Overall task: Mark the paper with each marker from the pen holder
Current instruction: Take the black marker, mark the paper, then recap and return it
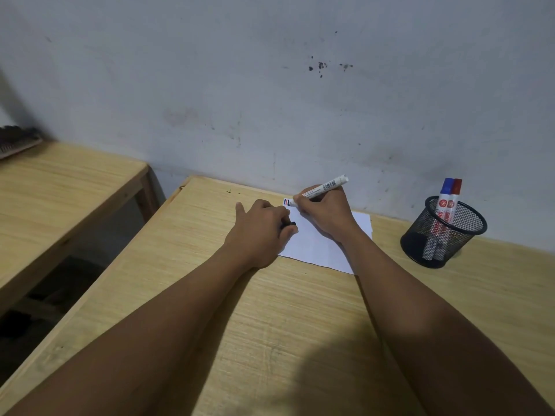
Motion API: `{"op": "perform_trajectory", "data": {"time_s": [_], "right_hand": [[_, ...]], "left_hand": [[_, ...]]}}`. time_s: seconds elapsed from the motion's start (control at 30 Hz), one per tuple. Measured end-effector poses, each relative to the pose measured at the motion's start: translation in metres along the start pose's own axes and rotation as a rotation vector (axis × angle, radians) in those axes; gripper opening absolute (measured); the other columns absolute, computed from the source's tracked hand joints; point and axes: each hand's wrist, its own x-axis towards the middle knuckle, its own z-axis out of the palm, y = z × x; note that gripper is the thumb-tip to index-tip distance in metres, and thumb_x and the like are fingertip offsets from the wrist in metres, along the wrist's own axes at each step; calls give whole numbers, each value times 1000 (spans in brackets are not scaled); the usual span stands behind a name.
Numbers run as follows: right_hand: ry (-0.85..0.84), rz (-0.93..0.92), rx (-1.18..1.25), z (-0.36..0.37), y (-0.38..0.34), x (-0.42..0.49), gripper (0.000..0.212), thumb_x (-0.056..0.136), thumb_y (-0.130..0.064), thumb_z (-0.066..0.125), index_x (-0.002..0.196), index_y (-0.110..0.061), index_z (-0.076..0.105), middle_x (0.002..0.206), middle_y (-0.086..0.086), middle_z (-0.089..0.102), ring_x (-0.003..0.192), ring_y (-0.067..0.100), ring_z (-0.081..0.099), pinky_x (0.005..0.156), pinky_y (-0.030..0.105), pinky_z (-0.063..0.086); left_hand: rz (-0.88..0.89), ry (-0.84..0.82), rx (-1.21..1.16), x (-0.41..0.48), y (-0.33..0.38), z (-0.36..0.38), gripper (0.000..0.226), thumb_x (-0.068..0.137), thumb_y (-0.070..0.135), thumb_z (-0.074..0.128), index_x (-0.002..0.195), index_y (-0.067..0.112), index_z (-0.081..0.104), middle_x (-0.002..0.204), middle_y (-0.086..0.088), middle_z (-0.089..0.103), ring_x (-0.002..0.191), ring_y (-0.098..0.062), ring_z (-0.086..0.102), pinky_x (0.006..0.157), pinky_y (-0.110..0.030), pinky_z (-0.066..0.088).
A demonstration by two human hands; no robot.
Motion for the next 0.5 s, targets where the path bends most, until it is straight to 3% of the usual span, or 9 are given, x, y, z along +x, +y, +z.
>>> {"op": "perform_trajectory", "data": {"time_s": [0.07, 0.17, 0.27, 0.4, 0.5], "right_hand": [[20, 12, 75, -2, -5, -1, 18, 86, -14, 79, 89, 3, 73, 83, 22, 73, 79, 38, 72, 78, 50, 62], [66, 23, 258, -8, -17, -8, 16, 88, -7, 77, 94, 6, 71, 78, 15, 67, 72, 23, 66, 65, 32, 59], [104, -29, 341, -19, -29, -22, 10, 88, -8, 77, 90, 1, 72, 72, 9, 64, 69, 19, 60, 63, 31, 51], [121, -80, 349, -47, -49, -46, 6, 88, -3, 77, 87, -8, 73, 75, 9, 68, 70, 22, 63, 72, 34, 56], [123, -81, 384, -71, -68, -66, 13, 86, 3, 77, 90, -7, 70, 77, 12, 70, 67, 22, 67, 67, 27, 60]], "left_hand": [[-4, -4, -4, 1, 1, -1, 26, 95, 45, 46, 98, 30, 66, 114, 9, 69, 122, -15, 44, 109, -67, 21], [-9, -6, -20, 0, 1, -2, 23, 95, 46, 46, 96, 32, 65, 116, 13, 68, 122, -13, 44, 109, -65, 21], [-14, 1, -37, -2, 2, -4, 24, 94, 48, 48, 96, 33, 66, 120, 17, 66, 123, -12, 45, 108, -61, 23], [-39, 55, -150, -6, 13, -15, 19, 90, 45, 58, 90, 30, 70, 114, 15, 68, 117, -14, 50, 101, -52, 30], [-39, 185, -183, -11, 24, -29, 6, 84, 43, 69, 88, 38, 69, 111, 16, 64, 107, -14, 54, 92, -46, 42]]}}
